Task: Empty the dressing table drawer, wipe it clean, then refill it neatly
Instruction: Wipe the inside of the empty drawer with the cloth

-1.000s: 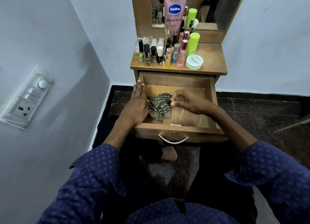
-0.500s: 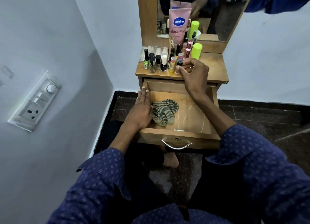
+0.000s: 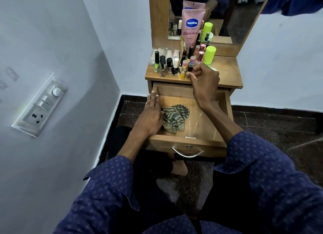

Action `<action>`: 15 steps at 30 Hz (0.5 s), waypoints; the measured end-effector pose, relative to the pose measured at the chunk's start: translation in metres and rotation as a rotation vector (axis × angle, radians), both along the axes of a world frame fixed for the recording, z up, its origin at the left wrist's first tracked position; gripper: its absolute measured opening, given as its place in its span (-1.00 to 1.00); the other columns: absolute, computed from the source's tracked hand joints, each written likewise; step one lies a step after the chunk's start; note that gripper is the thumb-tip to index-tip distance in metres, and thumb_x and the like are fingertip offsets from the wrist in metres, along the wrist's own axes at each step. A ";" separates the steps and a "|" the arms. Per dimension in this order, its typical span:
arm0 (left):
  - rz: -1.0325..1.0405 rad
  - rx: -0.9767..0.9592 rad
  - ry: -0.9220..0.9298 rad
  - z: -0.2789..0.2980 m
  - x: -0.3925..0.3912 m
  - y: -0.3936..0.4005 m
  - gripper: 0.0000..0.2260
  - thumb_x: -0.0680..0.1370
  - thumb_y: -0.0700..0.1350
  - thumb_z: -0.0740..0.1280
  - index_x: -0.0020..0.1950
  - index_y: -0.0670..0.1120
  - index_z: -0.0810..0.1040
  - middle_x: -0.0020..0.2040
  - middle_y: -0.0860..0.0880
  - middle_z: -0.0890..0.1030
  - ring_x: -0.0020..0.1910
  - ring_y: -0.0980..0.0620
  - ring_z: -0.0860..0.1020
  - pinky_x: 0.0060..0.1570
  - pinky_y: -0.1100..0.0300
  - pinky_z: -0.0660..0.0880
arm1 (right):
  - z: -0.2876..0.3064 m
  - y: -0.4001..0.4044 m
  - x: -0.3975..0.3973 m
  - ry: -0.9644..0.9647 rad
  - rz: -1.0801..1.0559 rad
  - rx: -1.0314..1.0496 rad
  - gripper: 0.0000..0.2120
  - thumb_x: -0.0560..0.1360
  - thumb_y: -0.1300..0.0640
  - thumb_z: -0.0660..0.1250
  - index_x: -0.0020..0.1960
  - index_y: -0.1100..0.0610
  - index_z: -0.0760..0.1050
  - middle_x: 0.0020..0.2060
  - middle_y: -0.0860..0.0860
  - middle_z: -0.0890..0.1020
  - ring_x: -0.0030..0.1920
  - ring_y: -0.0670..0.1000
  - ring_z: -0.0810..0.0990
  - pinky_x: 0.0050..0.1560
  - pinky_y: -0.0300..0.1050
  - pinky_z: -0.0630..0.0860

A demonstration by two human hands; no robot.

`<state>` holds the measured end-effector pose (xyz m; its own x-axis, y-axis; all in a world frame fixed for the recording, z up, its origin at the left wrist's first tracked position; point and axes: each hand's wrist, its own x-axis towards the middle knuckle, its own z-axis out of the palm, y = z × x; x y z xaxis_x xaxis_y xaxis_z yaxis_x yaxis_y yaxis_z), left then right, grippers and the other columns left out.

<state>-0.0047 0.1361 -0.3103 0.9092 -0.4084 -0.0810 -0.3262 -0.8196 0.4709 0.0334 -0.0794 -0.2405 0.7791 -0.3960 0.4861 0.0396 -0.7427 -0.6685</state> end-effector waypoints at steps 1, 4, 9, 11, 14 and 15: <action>-0.001 0.002 -0.001 0.000 0.000 0.000 -0.36 0.76 -0.08 0.12 0.70 -0.23 -0.17 0.69 -0.17 -0.30 0.66 -0.13 -0.32 0.61 0.01 -0.13 | 0.000 0.001 -0.001 0.001 0.002 -0.008 -0.80 0.47 0.07 0.59 0.03 0.11 0.67 -0.19 -0.06 0.70 -0.18 -0.15 0.63 -0.10 -0.22 0.62; 0.001 0.007 -0.002 0.000 0.001 0.000 -0.36 0.76 -0.08 0.12 0.70 -0.22 -0.17 0.69 -0.17 -0.30 0.66 -0.12 -0.33 0.60 0.01 -0.13 | 0.001 0.003 -0.005 0.001 0.006 -0.031 -0.80 0.48 0.07 0.58 0.04 0.10 0.66 -0.17 -0.07 0.71 -0.17 -0.16 0.63 -0.09 -0.20 0.63; 0.003 -0.001 0.008 -0.001 0.001 0.000 -0.37 0.76 -0.09 0.11 0.70 -0.22 -0.18 0.69 -0.17 -0.31 0.65 -0.11 -0.34 0.61 0.00 -0.14 | -0.006 0.003 -0.031 0.041 -0.003 -0.078 -0.82 0.52 0.01 0.53 0.00 0.04 0.57 -0.22 -0.19 0.61 -0.20 -0.18 0.60 -0.19 -0.20 0.56; 0.003 -0.006 0.015 -0.001 0.002 -0.001 -0.37 0.76 -0.10 0.10 0.70 -0.22 -0.19 0.69 -0.17 -0.31 0.65 -0.11 -0.34 0.61 -0.01 -0.15 | -0.019 0.003 -0.041 0.144 0.136 -0.097 -0.84 0.53 -0.05 0.51 -0.03 -0.01 0.59 -0.22 -0.19 0.63 -0.21 -0.20 0.61 -0.22 -0.25 0.56; 0.003 -0.002 0.023 0.000 0.002 0.000 -0.37 0.75 -0.11 0.10 0.71 -0.22 -0.18 0.69 -0.17 -0.31 0.66 -0.11 -0.33 0.63 -0.01 -0.13 | -0.043 0.009 -0.046 0.503 0.520 -0.319 -0.78 0.48 -0.08 0.55 0.07 -0.06 0.65 -0.06 -0.14 0.66 -0.05 -0.09 0.66 -0.08 -0.08 0.61; 0.003 -0.001 0.028 0.001 0.001 0.000 -0.37 0.75 -0.12 0.11 0.71 -0.22 -0.19 0.69 -0.17 -0.31 0.66 -0.10 -0.33 0.63 -0.01 -0.13 | -0.051 0.012 -0.047 0.585 0.611 -0.457 -0.69 0.45 -0.08 0.57 0.16 -0.07 0.66 0.04 -0.11 0.64 0.04 -0.05 0.65 0.00 -0.03 0.60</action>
